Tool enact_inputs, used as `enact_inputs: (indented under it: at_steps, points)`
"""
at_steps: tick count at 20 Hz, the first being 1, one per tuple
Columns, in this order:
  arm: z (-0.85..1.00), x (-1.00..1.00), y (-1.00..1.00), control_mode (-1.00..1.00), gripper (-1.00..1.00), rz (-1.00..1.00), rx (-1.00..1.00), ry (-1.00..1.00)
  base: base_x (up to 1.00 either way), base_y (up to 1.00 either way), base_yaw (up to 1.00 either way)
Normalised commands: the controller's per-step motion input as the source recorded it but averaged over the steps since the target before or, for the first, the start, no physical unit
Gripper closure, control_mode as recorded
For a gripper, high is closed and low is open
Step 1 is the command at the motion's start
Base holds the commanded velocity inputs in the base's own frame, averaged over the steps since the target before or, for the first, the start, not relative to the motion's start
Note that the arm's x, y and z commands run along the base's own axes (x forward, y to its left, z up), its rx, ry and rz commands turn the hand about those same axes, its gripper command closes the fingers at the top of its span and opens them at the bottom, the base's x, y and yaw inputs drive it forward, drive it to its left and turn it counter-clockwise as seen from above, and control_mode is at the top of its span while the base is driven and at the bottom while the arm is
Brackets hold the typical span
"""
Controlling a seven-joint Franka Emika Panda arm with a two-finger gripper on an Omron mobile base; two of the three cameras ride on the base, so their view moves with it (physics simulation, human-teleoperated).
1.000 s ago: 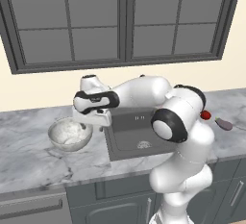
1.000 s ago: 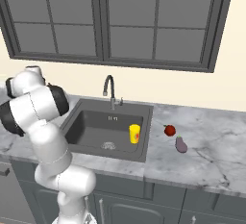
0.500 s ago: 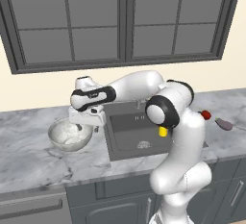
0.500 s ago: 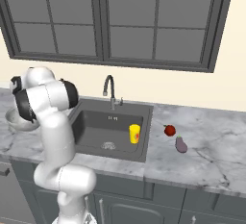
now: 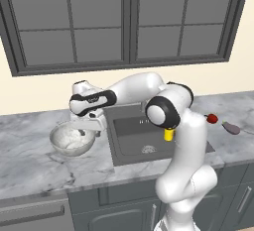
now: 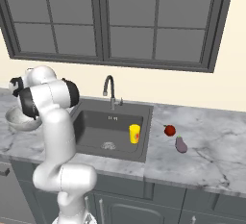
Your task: Remove the eggplant and bell pepper from the sink. Then move the bowl and cup from the counter to the sink for washing.
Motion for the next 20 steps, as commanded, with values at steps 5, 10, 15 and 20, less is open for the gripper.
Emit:
enact_inputs:
  at_steps: [5,10,15,20]
  points:
    - [-0.16,0.0,0.0,-1.0,1.0,-0.08,-0.04,0.0,0.0,0.0,0.0]
    - [-0.16,-0.02,-0.02,-1.0,1.0,-0.05,0.0,0.0,0.0,0.0,0.0]
    - [-0.16,-0.09,-0.08,-1.0,1.0,-0.03,0.0,-0.02,0.0,0.0,0.0]
    - [0.0,-0.08,-0.04,-1.0,1.0,-0.01,0.01,-0.1,0.0,0.0,0.0]
